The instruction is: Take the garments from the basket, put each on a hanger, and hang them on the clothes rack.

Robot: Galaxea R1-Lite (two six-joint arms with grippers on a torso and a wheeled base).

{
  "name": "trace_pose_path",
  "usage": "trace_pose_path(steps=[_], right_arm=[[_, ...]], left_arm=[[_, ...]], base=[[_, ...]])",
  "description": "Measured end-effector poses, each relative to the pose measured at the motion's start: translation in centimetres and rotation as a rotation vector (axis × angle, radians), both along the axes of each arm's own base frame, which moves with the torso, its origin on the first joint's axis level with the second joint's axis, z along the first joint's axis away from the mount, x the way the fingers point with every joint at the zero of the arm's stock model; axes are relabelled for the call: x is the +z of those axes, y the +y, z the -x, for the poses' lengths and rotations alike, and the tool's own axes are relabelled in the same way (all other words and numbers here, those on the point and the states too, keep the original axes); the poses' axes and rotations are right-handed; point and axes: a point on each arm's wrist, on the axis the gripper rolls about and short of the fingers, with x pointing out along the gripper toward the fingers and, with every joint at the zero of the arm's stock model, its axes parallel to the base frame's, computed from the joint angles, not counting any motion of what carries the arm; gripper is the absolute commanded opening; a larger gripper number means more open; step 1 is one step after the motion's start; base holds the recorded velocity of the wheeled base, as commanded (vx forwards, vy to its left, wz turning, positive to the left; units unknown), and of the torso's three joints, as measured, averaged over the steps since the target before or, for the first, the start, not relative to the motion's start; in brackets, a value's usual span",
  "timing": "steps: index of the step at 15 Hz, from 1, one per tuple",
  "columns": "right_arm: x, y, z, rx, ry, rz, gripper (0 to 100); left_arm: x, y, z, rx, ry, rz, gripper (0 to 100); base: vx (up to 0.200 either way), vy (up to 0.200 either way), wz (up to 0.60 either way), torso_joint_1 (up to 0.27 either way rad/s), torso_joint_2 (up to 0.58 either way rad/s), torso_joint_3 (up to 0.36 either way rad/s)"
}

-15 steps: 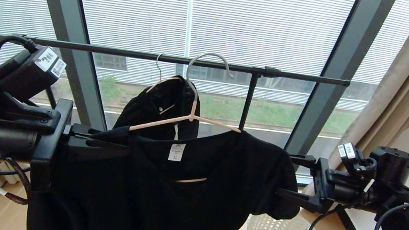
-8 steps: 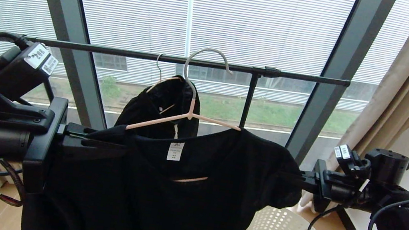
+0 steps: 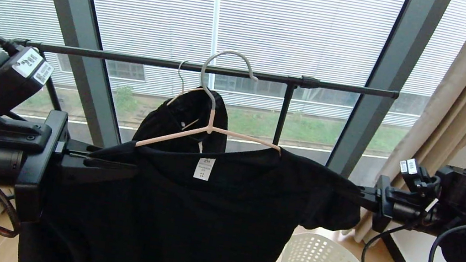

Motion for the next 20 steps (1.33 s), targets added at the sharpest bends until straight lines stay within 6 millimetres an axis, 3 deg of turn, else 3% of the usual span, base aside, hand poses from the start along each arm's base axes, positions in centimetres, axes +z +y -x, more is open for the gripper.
trace_pose_path(steps=[12, 13, 20], right_arm=[[-0.10, 0.00, 0.03, -0.001, 0.031, -0.008, 0], [-0.16, 0.14, 0.08, 0.002, 0.033, -0.008, 100], [-0.05, 0.40, 0.41, 0.008, 0.004, 0.007, 100]], left_arm=[[-0.31, 0.41, 0.16, 0.027, 0.032, 0.010, 0], [-0.41, 0.42, 0.19, 0.028, 0.037, 0.009, 0], [-0.23, 0.49, 0.44, 0.042, 0.052, 0.021, 0]], base=[[0.000, 0.000, 0.00, 0.000, 0.00, 0.000], [0.000, 0.000, 0.00, 0.000, 0.00, 0.000], [0.000, 0.000, 0.00, 0.000, 0.00, 0.000]])
